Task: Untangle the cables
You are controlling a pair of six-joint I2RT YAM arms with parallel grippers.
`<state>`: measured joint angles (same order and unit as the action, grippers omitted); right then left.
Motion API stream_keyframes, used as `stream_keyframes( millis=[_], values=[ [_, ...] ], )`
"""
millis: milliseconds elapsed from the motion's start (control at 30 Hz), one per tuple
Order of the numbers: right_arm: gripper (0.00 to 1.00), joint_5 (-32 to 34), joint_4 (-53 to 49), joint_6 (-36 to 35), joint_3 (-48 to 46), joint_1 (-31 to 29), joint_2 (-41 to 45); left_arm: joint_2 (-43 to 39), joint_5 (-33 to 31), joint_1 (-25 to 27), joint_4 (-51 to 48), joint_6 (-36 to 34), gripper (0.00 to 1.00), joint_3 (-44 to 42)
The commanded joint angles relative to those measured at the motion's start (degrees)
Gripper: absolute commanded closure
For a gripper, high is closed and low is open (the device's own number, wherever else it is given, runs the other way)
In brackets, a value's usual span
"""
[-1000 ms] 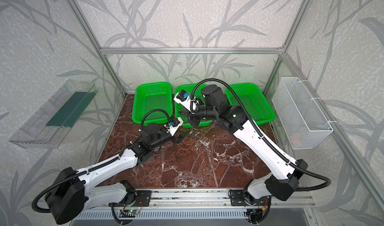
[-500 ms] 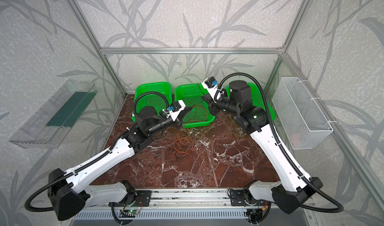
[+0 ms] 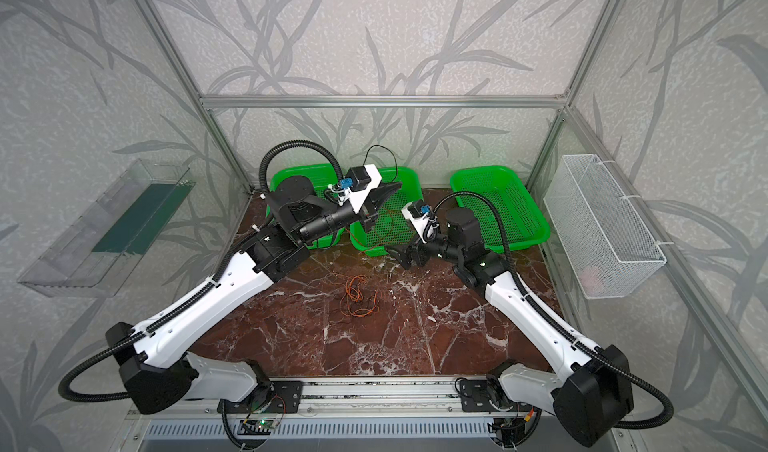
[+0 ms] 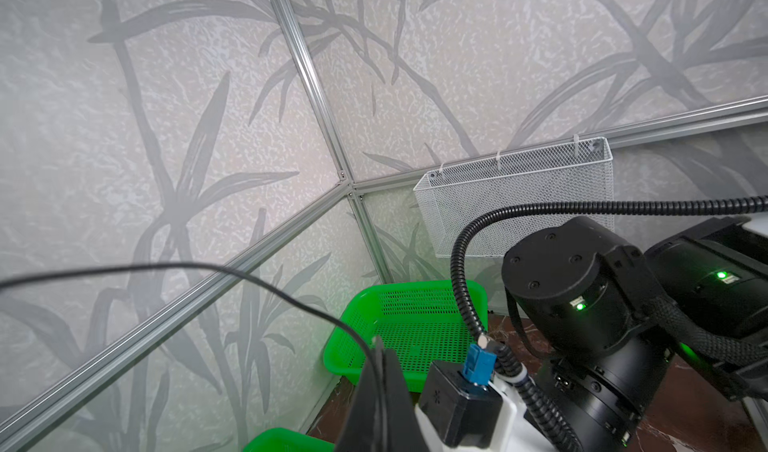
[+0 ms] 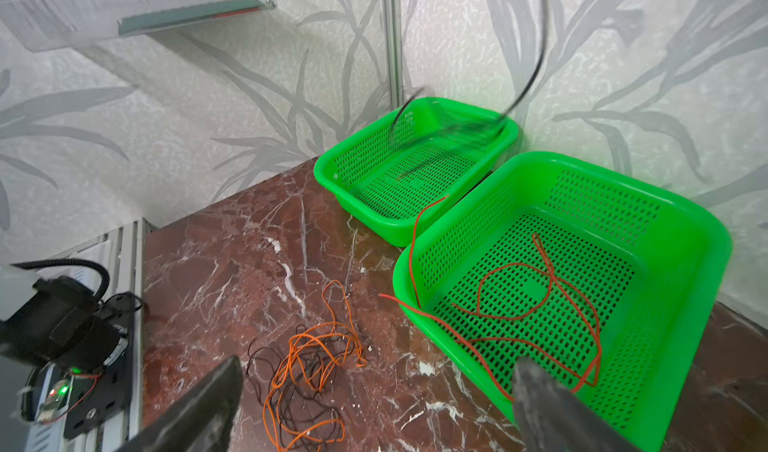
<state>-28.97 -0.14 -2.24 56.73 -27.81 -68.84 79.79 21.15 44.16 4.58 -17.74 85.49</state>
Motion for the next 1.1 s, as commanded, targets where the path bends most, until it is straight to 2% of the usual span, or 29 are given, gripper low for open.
stream_keyframes(
  millis=[0, 100, 200, 300, 433, 533, 700, 833, 867, 900, 1000, 1067],
  values=[
    [0.01, 2.7, 11.0, 3.0, -0.7, 0.2, 2.1, 1.8, 0.8, 0.6, -1.8, 0.9, 1.00, 2.3],
    [0.01, 3.1, 9.5, 2.5, -2.2, 0.1, 3.9, 4.3, 1.5, 0.8, -1.2, 1.9, 1.00, 3.3],
    [0.01, 4.6, 2.7, 1.4, -5.0, 0.1, 8.1, 8.1, 1.5, 1.1, 0.7, 2.8, 1.00, 5.3],
    [0.01, 13.5, 1.4, 5.5, -13.7, -0.2, 18.0, 13.1, 1.7, 1.1, 3.7, 3.7, 1.00, 8.5],
    [0.01, 21.8, 3.5, 8.9, -27.2, -0.5, 34.2, 21.7, 2.2, 1.3, 7.5, 5.7, 1.00, 15.7],
    [0.00, 23.3, -5.0, 4.9, -28.0, -0.5, 40.5, 29.7, 2.8, 1.5, 9.5, 6.6, 1.00, 23.3],
    [0.01, 19.3, -9.2, 3.2, -28.5, -0.6, 43.5, 48.4, 5.8, 1.8, 12.1, 9.7, 1.00, 44.4],
    [0.02, 16.1, -6.3, 6.2, -33.2, -1.1, 46.5, 69.7, 5.6, 3.3, 11.1, 11.5, 1.00, 73.8],
    [0.03, 16.2, -6.1, 7.0, -34.4, -1.3, 48.0, 73.8, 4.7, 3.8, 12.7, 11.2, 1.00, 78.3],
    [0.03, 16.0, -6.2, 7.4, -35.3, -1.5, 49.4, 75.8, 3.7, 4.0, 13.5, 11.5, 1.00, 79.4],
    [0.03, 16.3, -7.2, 8.0, -38.3, -1.8, 55.5, 76.7, 2.0, 5.2, 17.5, 10.5, 1.00, 72.9],
    [0.04, 17.3, -8.5, 9.1, -40.2, -1.9, 59.9, 80.4, 1.4, 6.5, 16.1, 8.9, 1.00, 75.9]
  ],
)
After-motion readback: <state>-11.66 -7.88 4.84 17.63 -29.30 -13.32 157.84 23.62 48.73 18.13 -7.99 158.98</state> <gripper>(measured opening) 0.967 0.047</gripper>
